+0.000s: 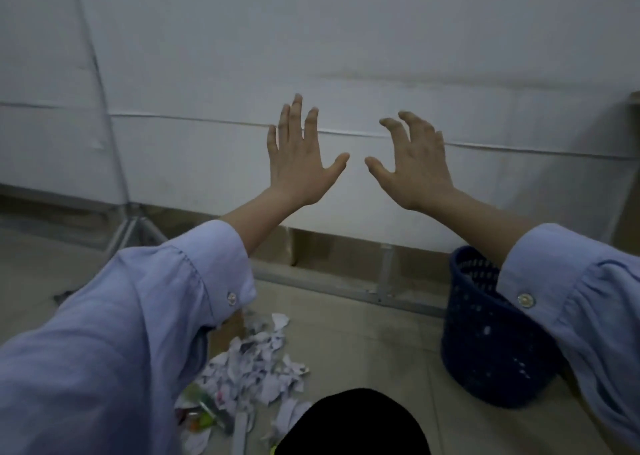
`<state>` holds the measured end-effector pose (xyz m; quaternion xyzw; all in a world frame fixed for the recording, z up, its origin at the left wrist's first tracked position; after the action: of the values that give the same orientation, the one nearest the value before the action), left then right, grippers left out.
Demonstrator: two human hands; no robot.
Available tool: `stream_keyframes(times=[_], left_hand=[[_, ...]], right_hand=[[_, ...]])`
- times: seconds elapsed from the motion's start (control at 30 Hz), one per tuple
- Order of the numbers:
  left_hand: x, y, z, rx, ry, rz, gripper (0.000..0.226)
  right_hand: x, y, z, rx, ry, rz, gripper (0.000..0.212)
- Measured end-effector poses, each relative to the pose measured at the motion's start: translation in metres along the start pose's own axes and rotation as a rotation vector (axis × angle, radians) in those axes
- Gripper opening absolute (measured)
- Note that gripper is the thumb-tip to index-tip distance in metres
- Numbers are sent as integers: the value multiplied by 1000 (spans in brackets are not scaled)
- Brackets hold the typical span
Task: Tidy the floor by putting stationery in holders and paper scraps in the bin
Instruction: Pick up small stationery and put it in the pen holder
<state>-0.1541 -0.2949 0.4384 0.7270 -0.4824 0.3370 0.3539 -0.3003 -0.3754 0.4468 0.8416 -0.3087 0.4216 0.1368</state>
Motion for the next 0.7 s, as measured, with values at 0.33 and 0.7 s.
stream_keyframes(times=[0.33,0.7], left_hand=[[-75,-157,3,178,-109,-182,84],[-231,-267,33,129,-318,-322,89]], right_hand=[[-20,-111,119,241,-114,-49,63],[-141,-179,256,502,-355,68,62]])
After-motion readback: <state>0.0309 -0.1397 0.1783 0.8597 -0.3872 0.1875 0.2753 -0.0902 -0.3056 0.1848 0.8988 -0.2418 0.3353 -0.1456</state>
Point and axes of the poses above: each hand's wrist, its own x-axis towards the middle knuckle, its own z-axis out of the palm, y = z × x, the point moved 9 cm from there along x, towards the middle knuckle, and after that the axes turned 5 degrees about y, right-handed, at the moved point
